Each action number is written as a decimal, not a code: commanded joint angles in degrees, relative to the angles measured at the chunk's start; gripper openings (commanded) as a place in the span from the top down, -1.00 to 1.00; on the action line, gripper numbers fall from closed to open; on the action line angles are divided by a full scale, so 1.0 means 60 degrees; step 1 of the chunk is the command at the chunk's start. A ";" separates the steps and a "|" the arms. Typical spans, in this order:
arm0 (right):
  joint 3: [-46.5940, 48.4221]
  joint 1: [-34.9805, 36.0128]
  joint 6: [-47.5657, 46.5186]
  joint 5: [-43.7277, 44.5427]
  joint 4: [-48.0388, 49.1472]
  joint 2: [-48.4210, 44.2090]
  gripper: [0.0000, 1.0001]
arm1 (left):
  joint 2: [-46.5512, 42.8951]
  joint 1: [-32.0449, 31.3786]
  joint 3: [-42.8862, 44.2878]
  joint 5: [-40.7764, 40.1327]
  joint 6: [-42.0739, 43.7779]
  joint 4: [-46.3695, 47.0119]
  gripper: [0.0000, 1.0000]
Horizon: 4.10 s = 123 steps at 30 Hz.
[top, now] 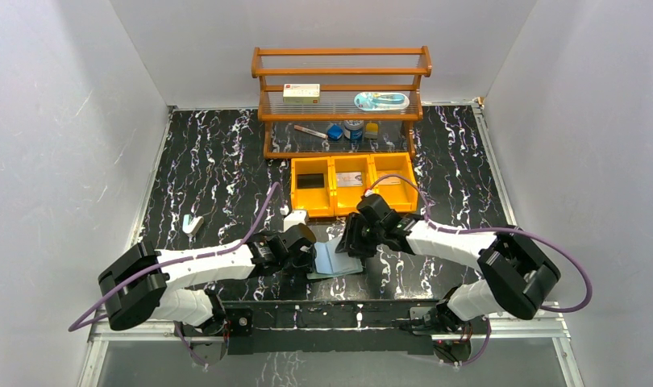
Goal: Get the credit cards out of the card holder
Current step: Remove the credit card from the card holder.
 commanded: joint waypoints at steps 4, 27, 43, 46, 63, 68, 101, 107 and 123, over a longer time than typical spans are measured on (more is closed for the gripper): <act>0.0334 -0.0018 0.0215 -0.1108 0.1270 0.0038 -0.05 | -0.0088 0.0009 0.0179 -0.0024 0.0088 -0.0085 0.23; 0.0793 0.0251 0.0528 -0.3124 0.3577 0.1581 -0.09 | -0.0897 0.0000 -0.0210 -0.0548 -0.0369 -0.0603 0.23; 0.1304 0.0489 0.0428 -0.2876 0.3010 0.2490 -0.10 | -0.2245 0.0000 -0.0524 -0.1172 -0.0769 -0.1172 0.09; 0.1196 0.0494 0.0668 -0.2668 0.3085 0.2565 -0.09 | -0.2025 0.0003 -0.0659 -0.0744 -0.0491 -0.0440 0.02; 0.0474 0.0491 0.1567 -0.2032 0.3675 0.1723 -0.09 | -0.0235 0.0006 -0.0632 -0.0558 -0.0891 -0.0107 0.16; 0.0697 0.0470 0.1178 -0.1334 0.2611 0.1033 -0.10 | -0.0117 0.0009 -0.0709 -0.0607 -0.0990 -0.0117 0.23; 0.1357 0.1017 0.0055 0.0087 0.1071 0.1477 0.57 | -0.1572 0.0010 0.0967 -0.0588 0.0452 -0.0492 0.00; 0.1069 0.0721 0.0108 0.2127 -0.0405 -0.0349 0.32 | -0.0707 0.0036 0.0734 0.0006 0.0129 0.0636 0.06; 0.0128 -0.0209 -0.0970 -0.0183 0.0120 -0.0441 0.19 | 0.0755 0.1169 0.0003 0.2269 -0.0353 0.2617 0.05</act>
